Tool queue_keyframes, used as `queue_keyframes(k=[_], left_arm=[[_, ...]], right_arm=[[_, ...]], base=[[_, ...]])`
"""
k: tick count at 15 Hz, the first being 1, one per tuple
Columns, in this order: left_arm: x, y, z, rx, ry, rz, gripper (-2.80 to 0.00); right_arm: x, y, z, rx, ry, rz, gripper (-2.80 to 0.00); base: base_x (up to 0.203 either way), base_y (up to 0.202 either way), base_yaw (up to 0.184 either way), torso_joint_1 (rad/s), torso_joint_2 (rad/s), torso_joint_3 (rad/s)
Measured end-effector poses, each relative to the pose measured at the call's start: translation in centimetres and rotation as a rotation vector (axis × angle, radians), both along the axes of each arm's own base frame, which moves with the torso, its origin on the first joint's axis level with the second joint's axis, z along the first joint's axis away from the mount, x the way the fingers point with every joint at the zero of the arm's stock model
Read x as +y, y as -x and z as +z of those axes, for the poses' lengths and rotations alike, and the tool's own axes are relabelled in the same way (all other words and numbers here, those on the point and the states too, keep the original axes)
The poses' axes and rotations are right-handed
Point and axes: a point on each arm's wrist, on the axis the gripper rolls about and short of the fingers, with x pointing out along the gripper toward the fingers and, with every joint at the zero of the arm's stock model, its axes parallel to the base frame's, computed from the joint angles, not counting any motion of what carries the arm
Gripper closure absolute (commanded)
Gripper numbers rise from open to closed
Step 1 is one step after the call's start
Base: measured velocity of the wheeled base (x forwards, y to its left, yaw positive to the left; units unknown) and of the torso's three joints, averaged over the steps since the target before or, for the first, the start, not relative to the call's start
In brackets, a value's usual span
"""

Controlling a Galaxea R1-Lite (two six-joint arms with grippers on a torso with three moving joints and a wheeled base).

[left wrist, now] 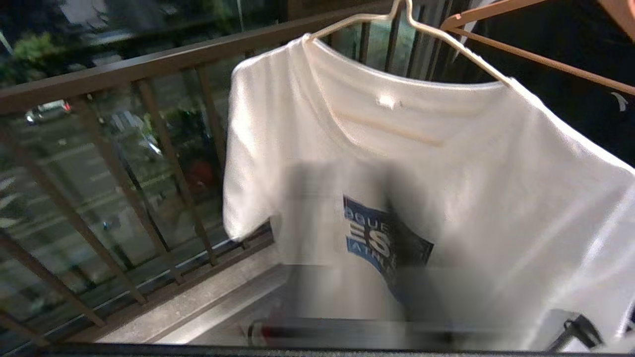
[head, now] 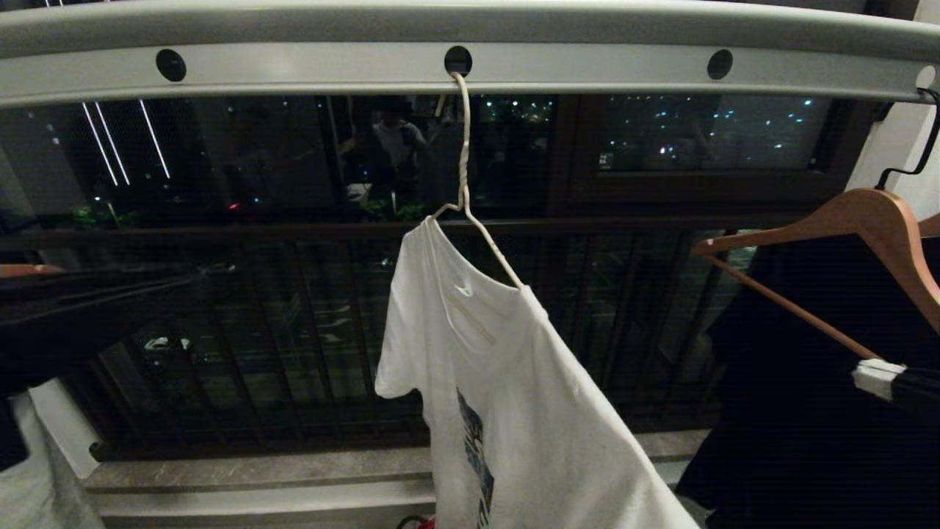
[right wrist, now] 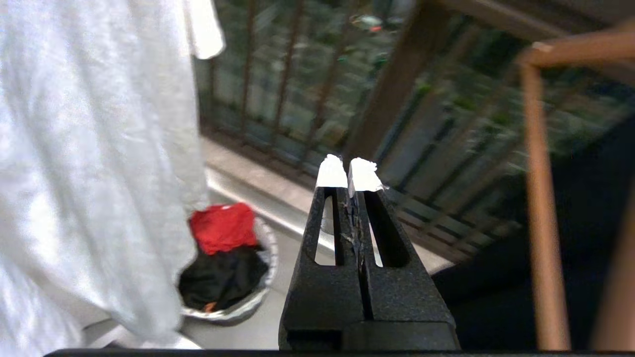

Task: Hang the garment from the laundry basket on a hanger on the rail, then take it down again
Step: Take the clothes off the clothes rack

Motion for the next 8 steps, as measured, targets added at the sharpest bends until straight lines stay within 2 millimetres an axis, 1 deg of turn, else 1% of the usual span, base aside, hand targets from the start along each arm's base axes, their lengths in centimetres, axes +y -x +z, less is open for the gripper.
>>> queue_keyframes(k=[3, 5, 8], left_arm=[[2.6, 2.6, -1.1, -0.048, 0.046, 0.101, 0.0], [4.2, 4.4, -1.8, -0.091, 0.081, 0.227, 0.0], [5.4, 7.3, -3.1, -0.15, 0.109, 0.394, 0.0]], right_arm=[[-1.4, 4.5, 1.2, -0.076, -0.01, -0.074, 0.0], [-2.5, 8.0, 1.5, -0.106, -0.009, -0.148, 0.0], [-3.7, 12.1, 2.2, -0.215, -0.022, -0.372, 0.0]], base=[[0.0, 0.0, 0.0, 0.0, 0.0, 0.0], [0.0, 0.0, 0.0, 0.0, 0.0, 0.0], [0.0, 0.0, 0.0, 0.0, 0.0, 0.0]])
